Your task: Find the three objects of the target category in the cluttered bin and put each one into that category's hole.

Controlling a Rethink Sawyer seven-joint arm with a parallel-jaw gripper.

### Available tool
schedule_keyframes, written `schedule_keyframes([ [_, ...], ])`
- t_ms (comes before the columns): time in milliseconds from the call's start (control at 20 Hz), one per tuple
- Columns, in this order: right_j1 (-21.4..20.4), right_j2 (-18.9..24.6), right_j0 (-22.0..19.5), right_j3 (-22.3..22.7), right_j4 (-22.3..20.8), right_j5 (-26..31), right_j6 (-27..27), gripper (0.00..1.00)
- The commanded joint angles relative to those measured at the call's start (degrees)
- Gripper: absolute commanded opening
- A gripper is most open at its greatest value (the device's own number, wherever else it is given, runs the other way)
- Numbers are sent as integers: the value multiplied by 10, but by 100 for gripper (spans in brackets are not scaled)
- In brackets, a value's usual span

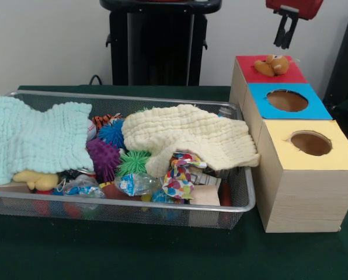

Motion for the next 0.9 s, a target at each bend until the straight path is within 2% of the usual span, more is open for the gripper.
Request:
schedule_keyframes([
  [50,33,-7,3,-22,-24,41,143,0],
  [150,41,-14,12,-23,-26,40,151,0],
  [200,46,-28,28,-25,-22,54,176,0],
  [300,50,-28,40,-17,-13,48,190,0],
  [500,54,22,25,15,19,11,184,0],
  [650,61,47,14,25,33,5,179,0],
  [800,61,63,12,32,47,2,180,0],
  [900,64,58,21,27,49,5,184,0],
])
